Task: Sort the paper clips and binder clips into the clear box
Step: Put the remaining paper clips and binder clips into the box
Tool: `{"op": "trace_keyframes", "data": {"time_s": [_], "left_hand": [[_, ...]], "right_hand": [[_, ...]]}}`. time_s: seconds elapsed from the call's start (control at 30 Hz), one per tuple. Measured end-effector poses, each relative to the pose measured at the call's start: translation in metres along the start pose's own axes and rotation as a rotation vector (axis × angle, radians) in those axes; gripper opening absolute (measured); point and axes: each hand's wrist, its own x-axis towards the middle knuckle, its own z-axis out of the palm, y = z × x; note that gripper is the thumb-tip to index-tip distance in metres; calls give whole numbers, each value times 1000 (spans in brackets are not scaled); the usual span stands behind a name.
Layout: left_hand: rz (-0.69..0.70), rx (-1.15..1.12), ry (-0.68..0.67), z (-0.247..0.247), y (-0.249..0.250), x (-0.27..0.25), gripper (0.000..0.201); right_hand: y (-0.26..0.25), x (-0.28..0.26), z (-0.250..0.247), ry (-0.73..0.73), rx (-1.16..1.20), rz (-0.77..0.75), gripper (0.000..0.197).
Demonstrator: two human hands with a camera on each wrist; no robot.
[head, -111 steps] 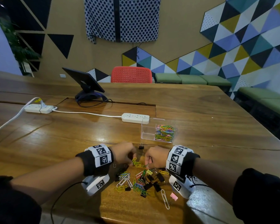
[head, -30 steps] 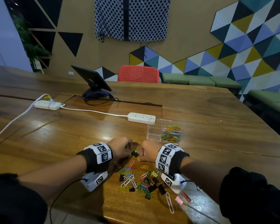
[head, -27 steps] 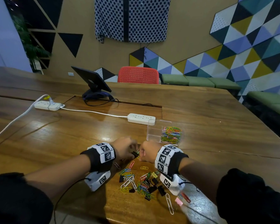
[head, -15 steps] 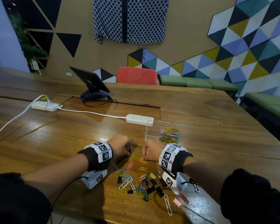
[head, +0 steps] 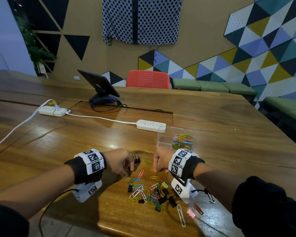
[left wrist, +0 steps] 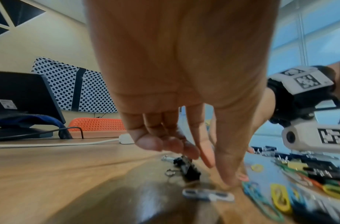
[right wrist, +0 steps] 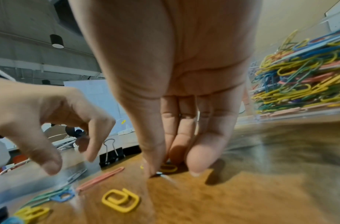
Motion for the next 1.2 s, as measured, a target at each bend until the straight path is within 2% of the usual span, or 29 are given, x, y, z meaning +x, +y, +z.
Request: {"op": "trace_keyframes", "data": {"time_s": [0.17,0.4,0.57,0.67,0.9,1.1,1.2], "left_hand": [[26,55,-1,5,0,-1,26],[-49,0,-32,10,3,1,19],[-49,-150,78,12,13,5,17],[-55,-157,33,16,19,9,21],[-114,-6,0,18,25,12,22],[-102,22,-7,21,26,12,20],[-82,63,43,24,27,8,24]], "right_hand": [[-2,1,2,-1,-1,-1,13],[-13,10,1,195,41,54,7],[-21,11,0,170,28,87,18],[-22,12,0,141,-18,102,18],[-24,6,10,32,-85,51,24],[-28,-2,7,11,-50,-129,4],[-34,1,7,15,-126,-197,27]]}}
